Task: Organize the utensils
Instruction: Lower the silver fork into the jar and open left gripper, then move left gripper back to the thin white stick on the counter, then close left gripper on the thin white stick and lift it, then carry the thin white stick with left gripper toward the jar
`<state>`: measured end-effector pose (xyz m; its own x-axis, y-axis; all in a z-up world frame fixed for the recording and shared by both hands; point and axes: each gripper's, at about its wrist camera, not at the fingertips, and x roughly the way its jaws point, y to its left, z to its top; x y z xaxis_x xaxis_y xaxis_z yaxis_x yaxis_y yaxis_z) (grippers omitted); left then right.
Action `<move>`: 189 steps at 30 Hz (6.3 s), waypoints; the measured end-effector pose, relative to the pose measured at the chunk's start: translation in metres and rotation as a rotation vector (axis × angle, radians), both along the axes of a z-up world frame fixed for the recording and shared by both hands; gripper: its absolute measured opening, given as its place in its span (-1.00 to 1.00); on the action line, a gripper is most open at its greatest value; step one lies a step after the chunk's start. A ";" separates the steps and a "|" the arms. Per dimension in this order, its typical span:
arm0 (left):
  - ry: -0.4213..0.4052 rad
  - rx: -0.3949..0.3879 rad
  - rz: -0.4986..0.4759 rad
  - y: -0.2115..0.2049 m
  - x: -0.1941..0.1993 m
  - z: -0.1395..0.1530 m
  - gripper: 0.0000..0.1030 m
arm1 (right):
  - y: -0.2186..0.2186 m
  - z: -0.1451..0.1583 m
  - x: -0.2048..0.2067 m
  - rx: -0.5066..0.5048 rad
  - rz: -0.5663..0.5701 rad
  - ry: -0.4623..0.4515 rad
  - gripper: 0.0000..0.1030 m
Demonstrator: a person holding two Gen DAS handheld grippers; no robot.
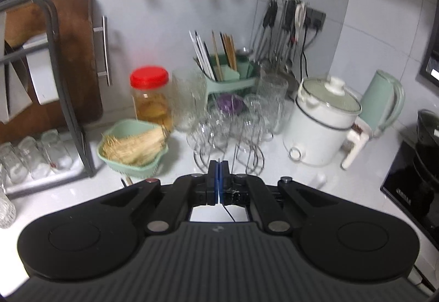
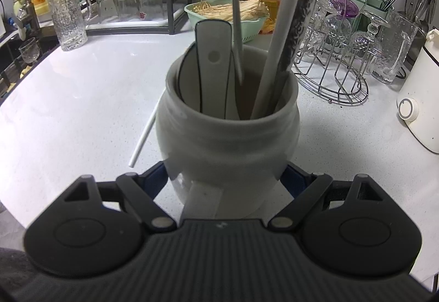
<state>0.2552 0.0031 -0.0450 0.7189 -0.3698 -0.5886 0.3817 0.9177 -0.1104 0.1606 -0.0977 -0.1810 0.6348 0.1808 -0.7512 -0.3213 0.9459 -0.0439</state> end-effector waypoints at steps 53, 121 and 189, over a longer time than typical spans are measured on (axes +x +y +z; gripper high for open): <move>0.319 -0.055 -0.090 0.023 -0.005 0.019 -0.30 | 0.004 -0.003 -0.004 0.010 -0.024 -0.031 0.74; 0.568 -0.063 0.381 0.048 -0.102 -0.140 -1.00 | -0.019 0.000 -0.001 0.011 0.169 -0.002 0.75; 0.563 -0.103 0.515 0.070 -0.042 -0.179 -0.86 | -0.019 0.002 0.007 -0.003 0.234 0.023 0.75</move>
<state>0.2128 0.0735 -0.2237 0.4170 -0.1424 -0.8977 -0.2296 0.9391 -0.2557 0.1675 -0.1172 -0.1788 0.5586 0.3190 -0.7656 -0.5326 0.8456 -0.0363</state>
